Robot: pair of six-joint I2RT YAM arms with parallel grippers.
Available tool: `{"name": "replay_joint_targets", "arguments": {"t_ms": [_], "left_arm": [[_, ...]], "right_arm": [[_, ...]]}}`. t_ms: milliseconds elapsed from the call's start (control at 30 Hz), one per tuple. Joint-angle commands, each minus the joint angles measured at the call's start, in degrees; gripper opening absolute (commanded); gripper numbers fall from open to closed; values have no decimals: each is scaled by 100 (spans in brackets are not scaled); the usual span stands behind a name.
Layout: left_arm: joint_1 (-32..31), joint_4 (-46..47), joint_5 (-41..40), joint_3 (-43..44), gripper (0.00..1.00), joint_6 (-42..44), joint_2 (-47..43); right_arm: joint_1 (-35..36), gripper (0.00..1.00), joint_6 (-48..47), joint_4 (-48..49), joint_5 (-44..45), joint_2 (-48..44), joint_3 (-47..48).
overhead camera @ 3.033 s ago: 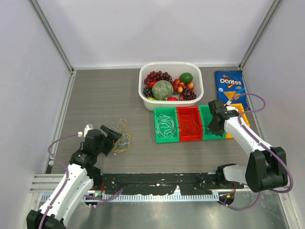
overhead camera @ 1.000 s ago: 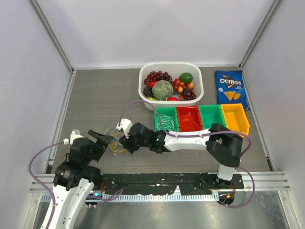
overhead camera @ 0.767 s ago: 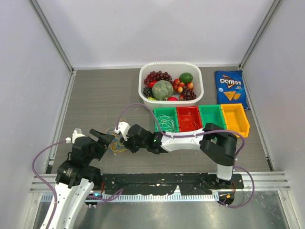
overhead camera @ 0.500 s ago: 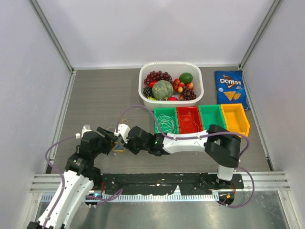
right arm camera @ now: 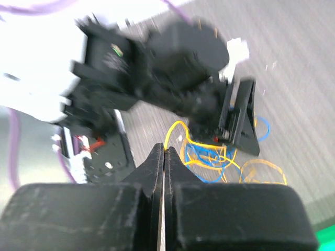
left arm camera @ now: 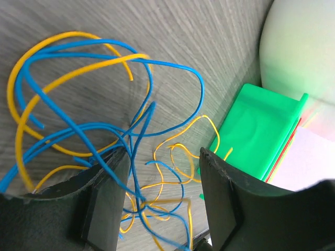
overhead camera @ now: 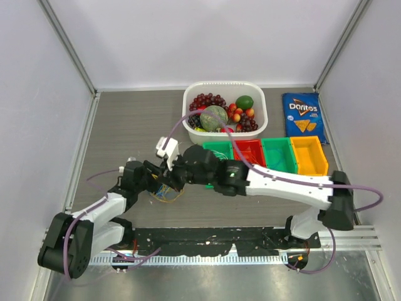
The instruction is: Untangle the cables
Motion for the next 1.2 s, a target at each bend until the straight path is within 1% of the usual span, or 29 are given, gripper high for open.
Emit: {"name": "replay_joint_targets", "arguments": {"t_ms": [0, 33, 100, 200, 233, 300, 467, 567, 667, 767, 867, 900, 933, 967, 1000, 1033, 1100, 1167], "left_arm": [[39, 652, -139, -163, 60, 62, 377], [30, 644, -183, -198, 60, 71, 421], [39, 635, -253, -312, 60, 63, 430], [39, 582, -394, -497, 61, 19, 282], [39, 504, -464, -524, 60, 27, 177], [39, 223, -596, -524, 60, 53, -52], [39, -577, -1088, -497, 61, 159, -895], [47, -1174, -1413, -480, 62, 212, -1501], [56, -1552, -1607, -445, 63, 256, -2011], [56, -1799, -1677, -410, 64, 291, -2320], [56, -1922, -1634, -348, 64, 326, -2408], [56, -1923, -1625, -339, 65, 352, -2400], [56, -1966, -1625, -322, 65, 379, -2374], [56, -2010, -1625, -304, 66, 388, -2373], [47, -2028, -1607, -278, 66, 405, -2356], [56, -2020, -1590, -278, 66, 423, -2347], [56, -2037, -1616, -260, 66, 440, -2356], [56, -2046, -1668, -269, 67, 458, -2356]], "right_arm": [[63, 1, -74, -511, 28, -1006, 1353], [63, 1, -170, -817, 90, -1059, 1826], [63, 1, -215, -1056, 152, -1200, 2520], [63, 1, -250, -1145, 152, -1533, 3112], [63, 1, -250, -1102, 343, -1604, 3296], [63, 1, -250, -936, 450, -1894, 3377], [55, 1, -320, -504, 784, -2710, 3184], [63, 1, -400, -451, 890, -3001, 3184], [63, 1, -540, -407, 1039, -3195, 3044], [63, 1, -619, -538, 1530, -3336, 2973], [63, 1, -821, -739, 2084, -3380, 2666], [63, 1, -874, -845, 2477, -3328, 2657], [63, 1, -970, -1116, 2655, -3301, 2735], [63, 1, -1023, -1241, 3100, -3266, 2770], [63, 1, -1146, -1399, 3305, -3231, 2823], [63, 1, -1190, -1478, 3768, -3239, 2832], [63, 1, -1366, -1733, 4288, -3266, 2963], [63, 1, -1542, -2058, 4606, -3353, 3392]]}}
